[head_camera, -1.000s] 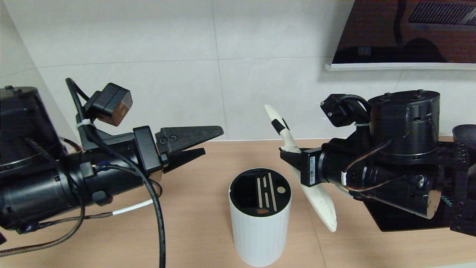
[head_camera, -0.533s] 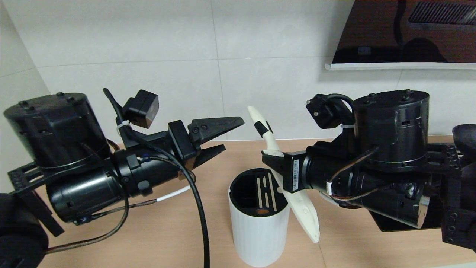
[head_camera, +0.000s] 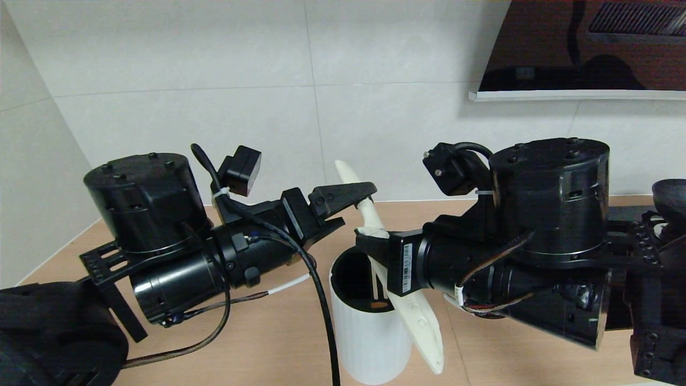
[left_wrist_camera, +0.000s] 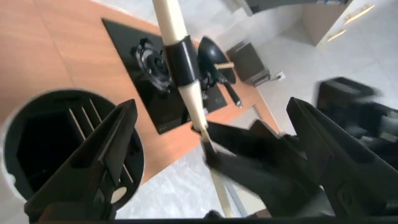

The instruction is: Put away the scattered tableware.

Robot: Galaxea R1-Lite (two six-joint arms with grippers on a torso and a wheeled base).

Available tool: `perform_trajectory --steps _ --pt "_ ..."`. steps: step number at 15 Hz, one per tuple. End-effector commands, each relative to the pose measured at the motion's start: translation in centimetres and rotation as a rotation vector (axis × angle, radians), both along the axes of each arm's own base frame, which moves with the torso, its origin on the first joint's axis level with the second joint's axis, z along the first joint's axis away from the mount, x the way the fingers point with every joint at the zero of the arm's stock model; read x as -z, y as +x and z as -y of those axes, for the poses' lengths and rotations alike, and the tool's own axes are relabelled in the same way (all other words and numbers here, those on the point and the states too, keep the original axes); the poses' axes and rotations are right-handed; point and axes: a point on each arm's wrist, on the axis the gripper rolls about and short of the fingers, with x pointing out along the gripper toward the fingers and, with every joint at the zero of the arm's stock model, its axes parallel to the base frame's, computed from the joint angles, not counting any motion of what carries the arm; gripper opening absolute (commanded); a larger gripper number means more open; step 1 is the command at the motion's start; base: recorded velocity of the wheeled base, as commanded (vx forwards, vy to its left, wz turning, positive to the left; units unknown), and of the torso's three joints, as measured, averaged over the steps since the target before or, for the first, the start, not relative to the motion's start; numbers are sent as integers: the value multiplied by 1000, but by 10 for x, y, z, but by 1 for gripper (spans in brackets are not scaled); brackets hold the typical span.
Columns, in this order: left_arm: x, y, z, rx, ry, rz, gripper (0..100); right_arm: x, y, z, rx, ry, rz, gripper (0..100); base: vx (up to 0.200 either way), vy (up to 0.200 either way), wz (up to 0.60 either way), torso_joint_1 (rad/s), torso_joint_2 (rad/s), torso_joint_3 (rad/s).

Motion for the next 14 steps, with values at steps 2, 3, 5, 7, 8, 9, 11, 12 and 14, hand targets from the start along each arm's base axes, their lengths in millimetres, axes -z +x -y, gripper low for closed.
perform_trajectory --steps 2,3,5,7,8,9,11,12,14 --pt "2 1 2 3 4 -7 100 2 -6 -4 -21 1 -9 0 0 0 0 0 0 0" --pt "3 1 2 2 5 -8 100 1 -9 -6 -30 5 -10 0 0 0 0 0 0 0" --pt "4 3 2 -4 8 -12 100 2 -10 -6 -33 1 -12 0 0 0 0 0 0 0" --pt "7 8 5 -30 -5 5 100 5 -11 -8 -43 -6 -18 0 0 0 0 0 0 0" --pt "7 8 6 -37 -8 10 100 5 -13 -10 -50 -6 -20 0 0 0 0 0 0 0" --pt "7 8 5 -37 -9 11 100 6 -13 -10 -52 -9 -22 0 0 0 0 0 0 0" --pt "8 8 6 -37 -6 8 100 7 -14 -11 -55 -10 -22 0 0 0 0 0 0 0" --pt "10 9 6 -37 -3 3 100 8 -14 -12 -56 -12 -25 0 0 0 0 0 0 0" --pt "10 10 7 -38 -1 3 100 8 -14 -12 -55 -10 -29 0 0 0 0 0 0 0"
